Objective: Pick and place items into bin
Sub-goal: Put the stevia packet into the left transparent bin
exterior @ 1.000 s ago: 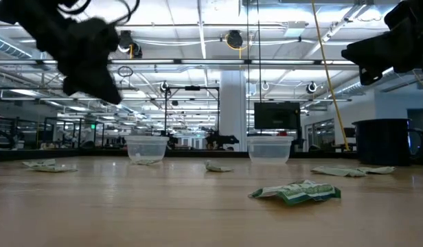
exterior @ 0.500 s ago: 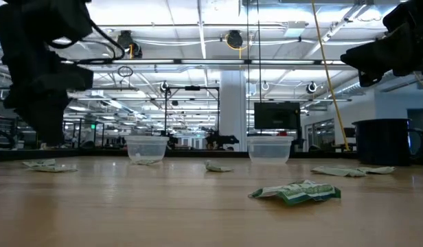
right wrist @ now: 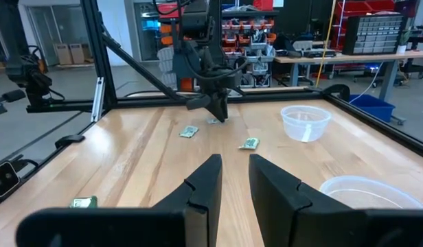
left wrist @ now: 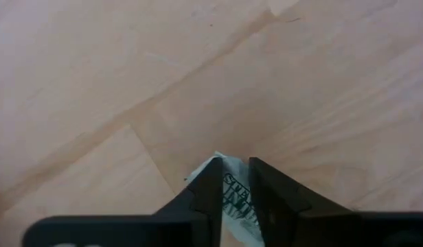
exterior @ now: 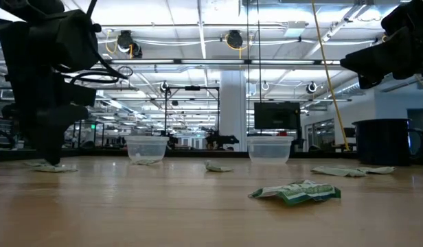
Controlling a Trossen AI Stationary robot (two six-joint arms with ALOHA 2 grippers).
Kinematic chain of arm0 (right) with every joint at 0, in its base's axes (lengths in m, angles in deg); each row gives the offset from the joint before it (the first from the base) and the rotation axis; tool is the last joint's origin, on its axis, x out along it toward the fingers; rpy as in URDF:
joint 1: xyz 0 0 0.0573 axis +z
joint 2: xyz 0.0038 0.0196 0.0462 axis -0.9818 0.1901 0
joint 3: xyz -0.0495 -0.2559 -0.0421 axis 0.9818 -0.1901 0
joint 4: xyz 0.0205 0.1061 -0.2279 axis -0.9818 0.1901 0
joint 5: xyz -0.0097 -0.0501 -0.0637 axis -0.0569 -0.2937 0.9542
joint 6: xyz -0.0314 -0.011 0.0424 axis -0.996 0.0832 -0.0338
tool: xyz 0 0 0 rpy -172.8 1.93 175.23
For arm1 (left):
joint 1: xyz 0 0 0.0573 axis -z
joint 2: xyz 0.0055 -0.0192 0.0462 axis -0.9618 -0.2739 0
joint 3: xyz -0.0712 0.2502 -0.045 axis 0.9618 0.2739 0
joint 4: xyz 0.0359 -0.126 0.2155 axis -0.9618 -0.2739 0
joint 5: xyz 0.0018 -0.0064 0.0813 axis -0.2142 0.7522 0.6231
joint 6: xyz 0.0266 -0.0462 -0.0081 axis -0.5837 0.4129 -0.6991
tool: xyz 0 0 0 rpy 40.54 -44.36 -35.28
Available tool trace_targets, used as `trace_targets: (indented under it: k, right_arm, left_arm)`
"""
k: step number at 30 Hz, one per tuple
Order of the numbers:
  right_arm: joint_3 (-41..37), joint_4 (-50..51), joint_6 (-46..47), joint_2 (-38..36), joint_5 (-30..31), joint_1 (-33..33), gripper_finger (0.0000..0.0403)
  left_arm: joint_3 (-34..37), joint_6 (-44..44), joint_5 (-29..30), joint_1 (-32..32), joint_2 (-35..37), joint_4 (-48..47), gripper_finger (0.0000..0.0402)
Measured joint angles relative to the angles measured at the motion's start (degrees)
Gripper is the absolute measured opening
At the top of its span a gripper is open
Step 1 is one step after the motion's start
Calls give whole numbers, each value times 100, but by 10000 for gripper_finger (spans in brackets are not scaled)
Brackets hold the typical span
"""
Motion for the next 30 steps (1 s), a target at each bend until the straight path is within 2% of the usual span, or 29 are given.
trace_targets:
  k: [4, 7, 11, 15, 20, 25, 30]
  right_arm:
    - [0, -51, -9, 22, 2, -1, 70]
    - [0, -57, -9, 22, 3, 0, 70]
    - [0, -76, -38, 22, 15, 0, 70]
    - [1, -100, -140, 22, 23, 0, 70]
    - [0, -109, -43, 22, 26, -1, 70]
    - [0, -109, 166, 22, 26, 1, 70]
    - [0, -109, 174, 22, 26, -1, 70]
  left_arm:
    - [26, 65, 382, -3, 71, 3, 11]
    - [-87, 26, 620, -38, 137, -10, 8]
    - [-627, -403, 1083, -202, 229, -27, 5]
    - [-1439, -1361, 1731, -618, 231, -37, 3]
    - [-2372, -3086, 2366, -1439, 234, 10, 2]
    - [-2749, -4448, 2123, -2447, 230, 394, 2]
    - [-2617, -5068, 1571, -3175, 74, 847, 1]
